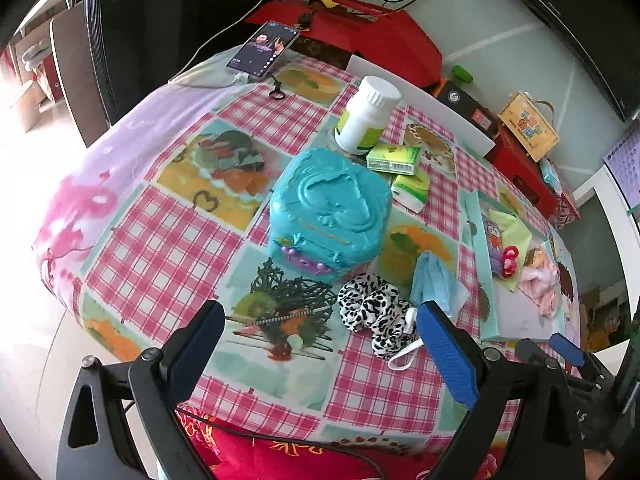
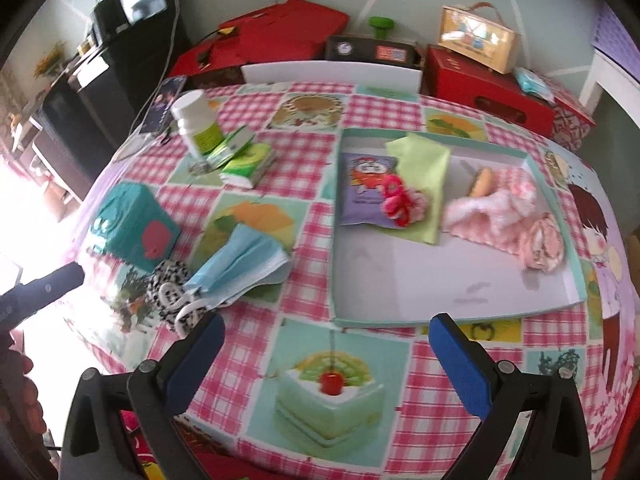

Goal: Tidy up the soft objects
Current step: 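Move both open grippers back from the tray to the pile, then lower left gripper to the leopard-print scrunchie while right gripper approaches the blue face mask, then grasp the leopard-print scrunchie with left gripper while right gripper grasps the blue face mask, then lift and carry the scrunchie and face mask over the teal tray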

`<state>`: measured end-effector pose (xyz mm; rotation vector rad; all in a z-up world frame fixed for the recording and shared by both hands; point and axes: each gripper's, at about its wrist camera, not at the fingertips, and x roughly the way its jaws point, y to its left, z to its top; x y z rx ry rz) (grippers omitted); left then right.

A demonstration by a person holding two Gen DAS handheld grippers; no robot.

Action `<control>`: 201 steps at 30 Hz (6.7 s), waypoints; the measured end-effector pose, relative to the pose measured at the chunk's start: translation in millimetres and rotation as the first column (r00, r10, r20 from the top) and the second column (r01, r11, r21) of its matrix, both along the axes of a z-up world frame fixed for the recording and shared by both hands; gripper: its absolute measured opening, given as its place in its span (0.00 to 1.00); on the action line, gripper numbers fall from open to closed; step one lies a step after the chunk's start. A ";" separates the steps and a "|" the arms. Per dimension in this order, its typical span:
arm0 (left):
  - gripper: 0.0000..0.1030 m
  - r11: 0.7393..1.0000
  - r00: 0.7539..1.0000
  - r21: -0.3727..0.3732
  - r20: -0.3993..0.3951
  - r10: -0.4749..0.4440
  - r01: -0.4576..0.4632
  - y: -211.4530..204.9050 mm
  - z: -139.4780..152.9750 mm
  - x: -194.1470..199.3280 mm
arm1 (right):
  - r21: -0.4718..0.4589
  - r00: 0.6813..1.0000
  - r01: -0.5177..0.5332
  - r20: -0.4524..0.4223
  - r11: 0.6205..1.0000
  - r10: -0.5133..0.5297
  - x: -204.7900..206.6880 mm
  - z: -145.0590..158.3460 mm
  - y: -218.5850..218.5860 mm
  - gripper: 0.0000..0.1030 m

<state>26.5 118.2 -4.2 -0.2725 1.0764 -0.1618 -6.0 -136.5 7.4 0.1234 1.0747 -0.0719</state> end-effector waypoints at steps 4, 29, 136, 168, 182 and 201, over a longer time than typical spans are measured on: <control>0.94 1.000 1.000 -0.011 -0.018 -0.001 0.000 0.7 -6.3 2.9 | 0.005 0.999 -0.039 -0.007 0.999 0.039 5.5 -6.9 15.5 1.00; 0.94 0.998 0.989 -0.062 -0.144 -0.035 0.027 -13.9 -51.1 39.0 | 0.184 0.999 -0.042 -0.009 0.982 0.044 61.0 -54.1 35.4 1.00; 0.23 0.978 0.979 -0.061 -0.038 -0.202 0.199 -72.9 0.4 12.2 | 0.134 0.989 -0.017 0.146 0.991 -0.003 32.2 -12.5 2.4 0.15; 0.23 0.916 0.907 -0.014 0.142 -0.396 0.402 -177.9 68.6 13.9 | 0.164 0.879 0.378 0.247 0.911 -0.409 -30.5 38.5 -157.7 0.15; 0.23 0.850 0.849 -0.019 0.074 -0.524 0.526 -253.9 31.9 32.2 | 0.172 0.858 0.453 0.184 0.875 -0.480 -22.4 8.5 -196.7 0.15; 0.23 0.848 0.848 -0.088 -0.051 -0.527 0.522 -297.9 -28.8 58.8 | 0.172 0.863 0.472 0.113 0.865 -0.493 4.6 -20.2 -209.9 0.15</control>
